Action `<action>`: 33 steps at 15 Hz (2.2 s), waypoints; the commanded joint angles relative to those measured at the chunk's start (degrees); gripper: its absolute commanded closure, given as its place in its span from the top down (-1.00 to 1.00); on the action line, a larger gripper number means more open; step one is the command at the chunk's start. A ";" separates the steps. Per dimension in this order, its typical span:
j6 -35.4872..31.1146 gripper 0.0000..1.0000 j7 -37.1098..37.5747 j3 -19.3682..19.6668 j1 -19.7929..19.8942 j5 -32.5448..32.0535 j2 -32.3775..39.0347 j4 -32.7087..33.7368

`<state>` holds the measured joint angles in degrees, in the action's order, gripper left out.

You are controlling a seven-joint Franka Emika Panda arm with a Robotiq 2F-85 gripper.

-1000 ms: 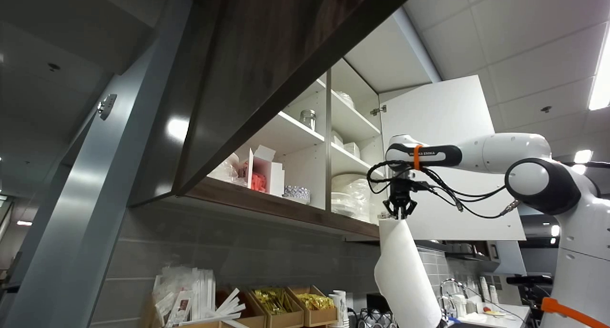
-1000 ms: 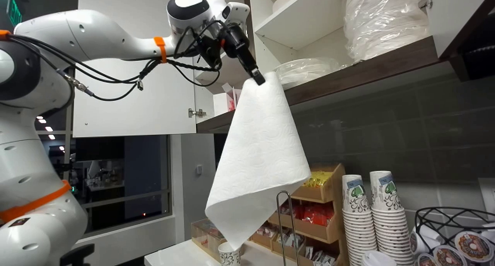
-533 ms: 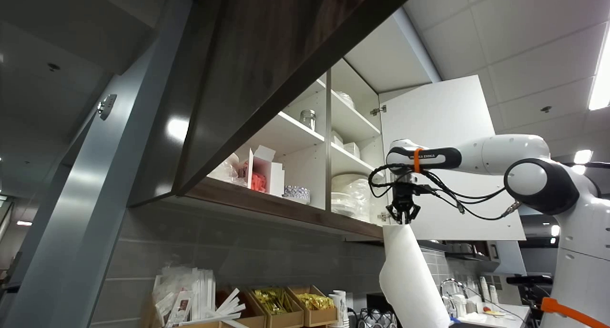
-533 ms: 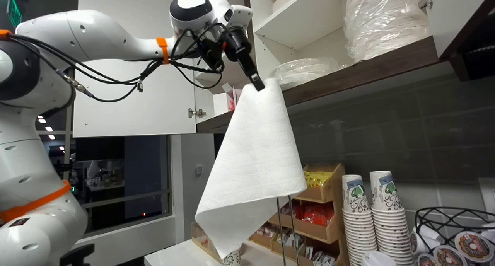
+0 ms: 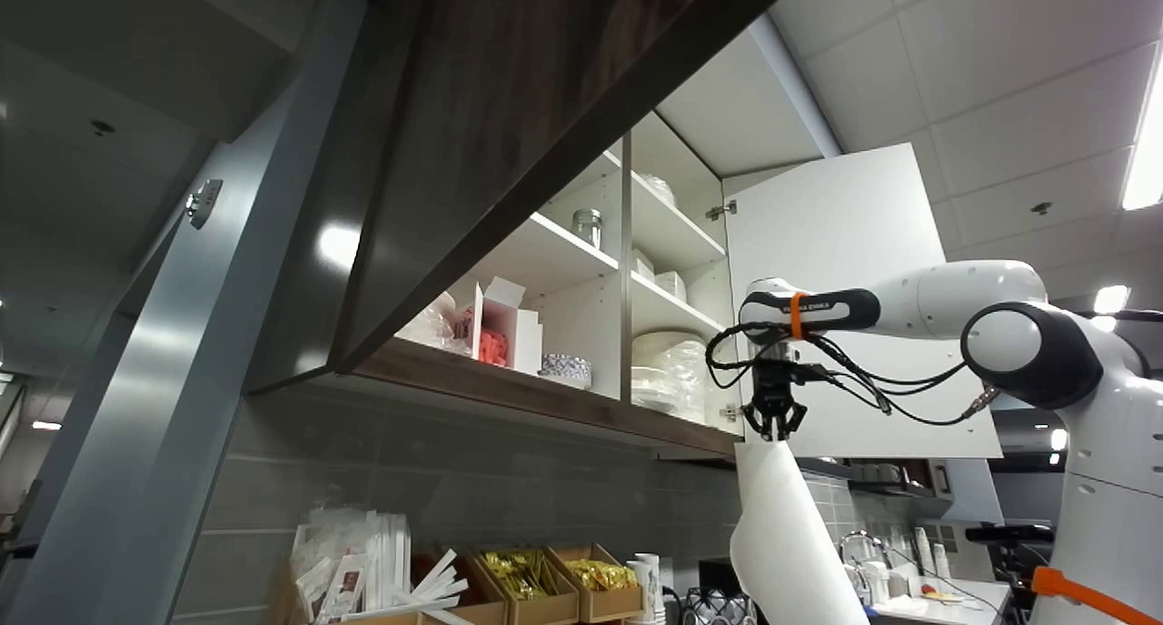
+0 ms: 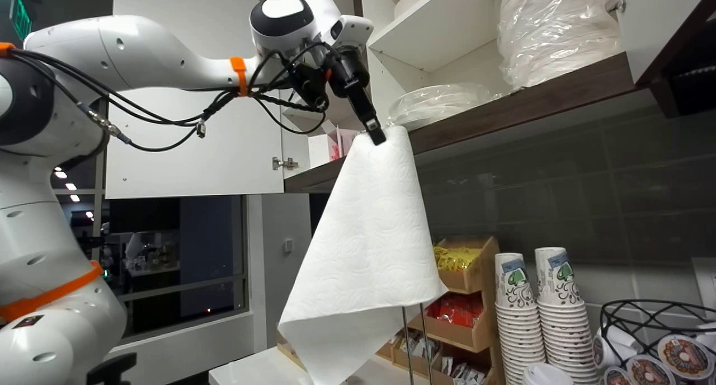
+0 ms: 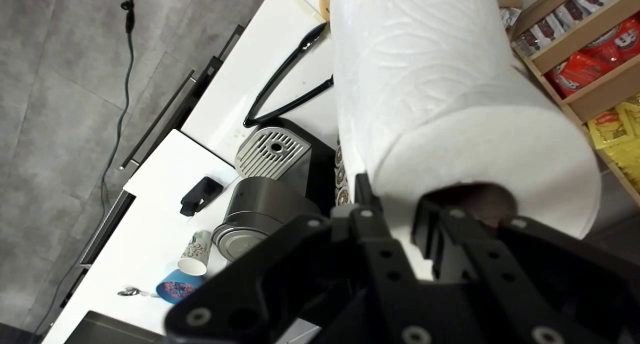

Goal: Put the paper towel on the metal rail

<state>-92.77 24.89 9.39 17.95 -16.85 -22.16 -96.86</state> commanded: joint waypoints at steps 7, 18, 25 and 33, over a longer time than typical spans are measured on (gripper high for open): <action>-5.88 -0.90 -0.12 1.47 -0.48 2.35 -1.91 -5.96; -9.71 -0.90 -0.58 2.29 -0.15 4.27 -3.09 -11.69; -14.63 -0.90 -0.18 1.97 -0.10 4.41 -3.37 -16.31; -16.09 -0.90 -0.19 1.95 0.22 4.23 -2.83 -18.39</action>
<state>-106.81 24.74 11.35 17.96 -13.96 -24.10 -113.67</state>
